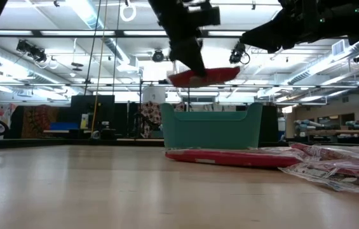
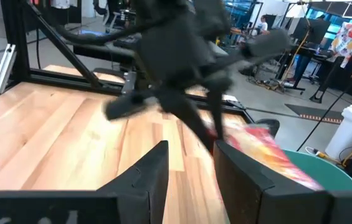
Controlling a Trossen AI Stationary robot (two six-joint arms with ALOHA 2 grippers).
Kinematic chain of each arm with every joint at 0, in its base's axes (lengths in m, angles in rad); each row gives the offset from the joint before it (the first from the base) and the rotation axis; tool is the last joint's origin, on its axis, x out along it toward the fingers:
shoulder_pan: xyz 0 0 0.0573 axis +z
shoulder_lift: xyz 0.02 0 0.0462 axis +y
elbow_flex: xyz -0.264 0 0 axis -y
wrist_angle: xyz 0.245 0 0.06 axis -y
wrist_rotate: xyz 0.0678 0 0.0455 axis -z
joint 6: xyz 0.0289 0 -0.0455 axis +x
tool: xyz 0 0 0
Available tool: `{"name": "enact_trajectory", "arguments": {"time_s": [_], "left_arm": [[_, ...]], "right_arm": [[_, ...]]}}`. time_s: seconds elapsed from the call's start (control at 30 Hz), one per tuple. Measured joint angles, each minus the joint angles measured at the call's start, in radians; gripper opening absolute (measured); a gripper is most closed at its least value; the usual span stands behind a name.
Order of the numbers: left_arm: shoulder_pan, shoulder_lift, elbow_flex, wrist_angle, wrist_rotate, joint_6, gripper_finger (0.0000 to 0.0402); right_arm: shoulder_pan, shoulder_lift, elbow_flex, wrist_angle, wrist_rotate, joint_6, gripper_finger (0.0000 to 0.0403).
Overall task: Sort popcorn bags into baskets
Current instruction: Put the red popcorn bag into the blue bin
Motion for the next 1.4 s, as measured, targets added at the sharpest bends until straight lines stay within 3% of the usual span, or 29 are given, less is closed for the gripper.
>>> {"name": "enact_trajectory", "arguments": {"time_s": [0.53, 0.77, 0.9, 1.0, 1.23, 1.4], "left_arm": [[0.223, 0.154, 0.0, 0.212, 0.163, 0.208, 0.0026], [0.221, 0.172, 0.0, 0.231, 0.136, 0.167, 0.0114], [0.179, 0.149, 0.0, 0.202, 0.067, 0.151, 0.0167], [0.134, 0.114, 0.001, 0.149, 0.072, 0.12, 0.0187], [0.028, 0.078, 0.002, -0.012, 0.285, -0.062, 0.0179], [-0.035, 0.094, 0.002, -0.034, 0.47, -0.204, 0.017]], "right_arm": [[0.0, 0.0, 0.0, -0.008, 0.0, -0.015, 0.0132], [0.0, 0.0, 0.0, -0.013, 0.0, -0.018, 0.0132], [0.0, 0.0, 0.0, -0.013, 0.0, -0.018, 0.0132], [0.0, 0.0, 0.0, -0.017, 0.0, -0.018, 0.0132], [0.001, 0.0, 0.0, -0.017, 0.0, -0.018, 0.0132], [0.001, 0.0, 0.0, -0.012, 0.0, -0.016, 0.0132]]}}
